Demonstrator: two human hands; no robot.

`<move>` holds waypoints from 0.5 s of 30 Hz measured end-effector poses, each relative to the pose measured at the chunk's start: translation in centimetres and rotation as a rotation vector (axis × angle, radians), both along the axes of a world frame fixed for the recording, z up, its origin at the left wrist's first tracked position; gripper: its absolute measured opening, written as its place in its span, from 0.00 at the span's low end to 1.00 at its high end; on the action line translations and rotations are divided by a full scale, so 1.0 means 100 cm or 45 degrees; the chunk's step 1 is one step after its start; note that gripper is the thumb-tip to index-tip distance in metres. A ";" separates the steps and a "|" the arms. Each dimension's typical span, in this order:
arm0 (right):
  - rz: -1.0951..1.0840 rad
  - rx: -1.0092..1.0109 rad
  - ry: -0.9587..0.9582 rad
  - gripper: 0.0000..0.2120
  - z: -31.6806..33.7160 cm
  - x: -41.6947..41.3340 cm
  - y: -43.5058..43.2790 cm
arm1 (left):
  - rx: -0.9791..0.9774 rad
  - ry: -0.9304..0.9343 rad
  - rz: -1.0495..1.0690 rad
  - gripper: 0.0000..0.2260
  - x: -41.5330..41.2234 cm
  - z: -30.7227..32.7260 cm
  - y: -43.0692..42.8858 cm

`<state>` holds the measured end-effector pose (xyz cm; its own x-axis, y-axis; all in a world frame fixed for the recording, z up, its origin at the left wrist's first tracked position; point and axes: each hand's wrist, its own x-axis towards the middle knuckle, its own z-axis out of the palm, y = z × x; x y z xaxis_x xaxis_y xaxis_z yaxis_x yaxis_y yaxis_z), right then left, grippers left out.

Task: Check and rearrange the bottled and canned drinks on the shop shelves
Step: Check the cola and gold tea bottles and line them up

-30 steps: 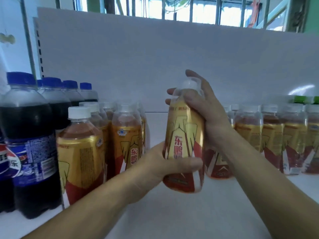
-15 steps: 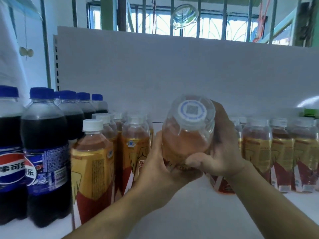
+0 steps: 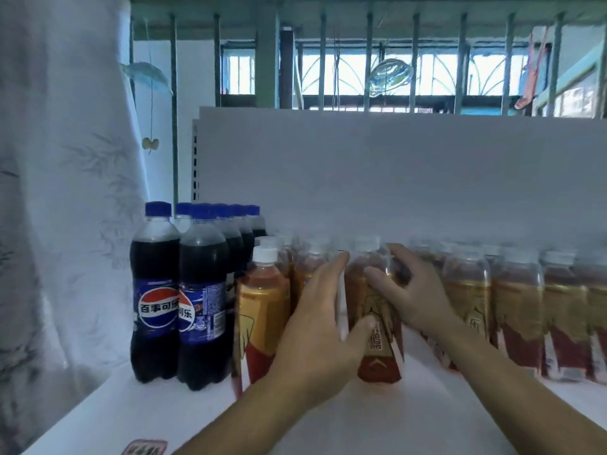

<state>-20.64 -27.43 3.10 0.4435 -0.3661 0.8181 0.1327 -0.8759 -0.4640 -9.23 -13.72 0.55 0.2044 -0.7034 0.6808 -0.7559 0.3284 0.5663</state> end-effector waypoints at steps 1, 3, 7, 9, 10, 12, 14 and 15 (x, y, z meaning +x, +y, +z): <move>-0.002 0.042 0.055 0.11 0.000 0.002 0.005 | -0.024 -0.090 0.053 0.36 0.003 0.000 0.007; 0.003 0.131 0.172 0.16 -0.002 0.004 0.015 | -0.066 -0.235 0.152 0.35 0.007 0.001 0.017; 0.082 0.396 0.392 0.25 -0.006 -0.007 0.032 | -0.320 -0.684 0.328 0.26 0.013 0.005 0.028; 0.004 0.445 0.625 0.33 -0.008 -0.016 0.038 | -0.421 -0.770 0.397 0.25 0.022 0.007 0.029; -0.073 0.458 0.701 0.36 -0.011 -0.018 0.037 | -0.430 -0.773 0.440 0.26 0.029 0.008 0.029; -0.178 0.507 0.734 0.35 -0.016 -0.018 0.041 | -0.392 -0.722 0.517 0.26 0.043 0.008 0.030; -0.230 0.505 0.718 0.30 -0.019 -0.014 0.046 | -0.322 -0.659 0.527 0.28 0.051 0.001 0.028; -0.241 0.504 0.713 0.29 -0.019 -0.011 0.049 | -0.304 -0.638 0.499 0.28 0.053 -0.003 0.027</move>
